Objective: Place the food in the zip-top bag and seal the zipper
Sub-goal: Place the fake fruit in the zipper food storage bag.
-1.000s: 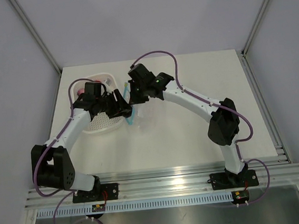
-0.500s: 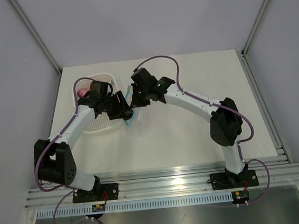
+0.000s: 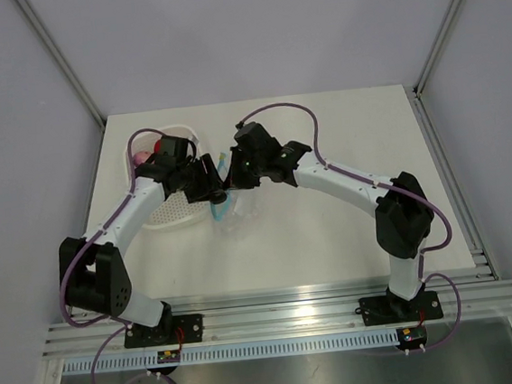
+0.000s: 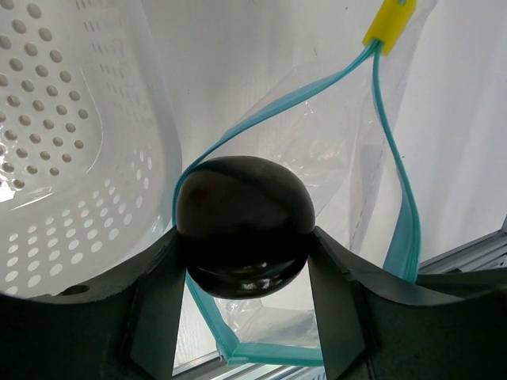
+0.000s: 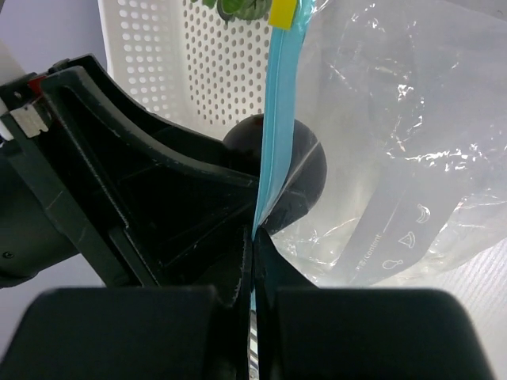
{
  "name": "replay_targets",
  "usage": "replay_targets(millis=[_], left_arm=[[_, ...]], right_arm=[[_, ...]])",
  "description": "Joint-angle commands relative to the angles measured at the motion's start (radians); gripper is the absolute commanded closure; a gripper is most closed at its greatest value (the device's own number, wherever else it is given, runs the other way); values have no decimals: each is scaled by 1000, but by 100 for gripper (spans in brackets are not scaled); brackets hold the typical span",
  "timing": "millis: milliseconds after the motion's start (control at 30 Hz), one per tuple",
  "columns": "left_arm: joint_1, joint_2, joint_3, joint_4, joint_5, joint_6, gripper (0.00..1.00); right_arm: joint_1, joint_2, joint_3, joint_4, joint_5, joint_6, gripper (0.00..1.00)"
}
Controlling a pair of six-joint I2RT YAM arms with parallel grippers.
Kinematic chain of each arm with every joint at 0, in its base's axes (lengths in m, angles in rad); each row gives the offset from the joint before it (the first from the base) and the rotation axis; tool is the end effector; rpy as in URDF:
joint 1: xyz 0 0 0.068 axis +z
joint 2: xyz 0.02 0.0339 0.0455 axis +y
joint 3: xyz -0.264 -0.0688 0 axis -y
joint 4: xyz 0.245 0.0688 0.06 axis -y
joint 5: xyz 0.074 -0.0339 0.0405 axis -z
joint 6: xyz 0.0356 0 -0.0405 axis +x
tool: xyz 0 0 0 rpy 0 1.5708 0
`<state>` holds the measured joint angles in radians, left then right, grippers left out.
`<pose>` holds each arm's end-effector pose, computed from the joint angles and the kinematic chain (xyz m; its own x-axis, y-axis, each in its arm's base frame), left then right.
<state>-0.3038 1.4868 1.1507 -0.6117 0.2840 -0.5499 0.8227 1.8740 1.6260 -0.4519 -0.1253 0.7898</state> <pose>0.2948 -0.1029 0.2646 -0.8923 -0.2460 -0.3785 -0.0272 0.8662 -0.4989 0.2924 0.3216 0.2931 -0.8711 0.0972 -0.4813 -0.2465 0.7611 0.5999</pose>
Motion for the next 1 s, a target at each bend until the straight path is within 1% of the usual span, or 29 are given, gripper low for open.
replay_targets(millis=[0,200,267,333,433,467,500,567,600,633,667,700,733,767,800,967], left_arm=[[-18,26,60,102,46,-9,100],[-27,38,63,86,125,37,100],[-27,33,58,92,142,42,100],[-27,32,55,104,193,41,100],[-26,30,43,162,253,10,100],[-26,30,38,182,273,2,100],[-26,33,35,200,321,-14,100],[-27,43,35,231,354,-24,100],[-29,50,35,236,377,-21,98],[-29,53,34,234,377,-16,95],[-29,56,40,222,379,-10,86],[-29,58,43,196,353,11,63],[-29,55,43,196,353,11,63],[-29,53,41,187,348,15,49],[-29,50,41,184,340,18,44],[-29,30,38,173,333,24,34]], right_arm=[[26,-44,-17,27,-109,26,100],[21,-36,-31,52,-108,20,100],[18,-38,-40,71,-125,17,100],[10,-44,-52,97,-154,14,100],[6,-58,-81,159,-212,15,100],[3,-62,-86,163,-214,15,100],[3,-70,-89,165,-212,15,100],[-10,-75,-97,159,-214,8,100],[-14,-82,-103,159,-214,6,100],[-17,-87,-109,162,-214,9,100],[-22,-90,-120,166,-215,9,100],[-26,-98,-130,173,-217,12,100],[-27,-98,-130,173,-217,14,100],[-25,-99,-133,176,-220,15,100],[-27,-98,-133,177,-221,17,100],[-27,-88,-140,193,-231,26,100]])
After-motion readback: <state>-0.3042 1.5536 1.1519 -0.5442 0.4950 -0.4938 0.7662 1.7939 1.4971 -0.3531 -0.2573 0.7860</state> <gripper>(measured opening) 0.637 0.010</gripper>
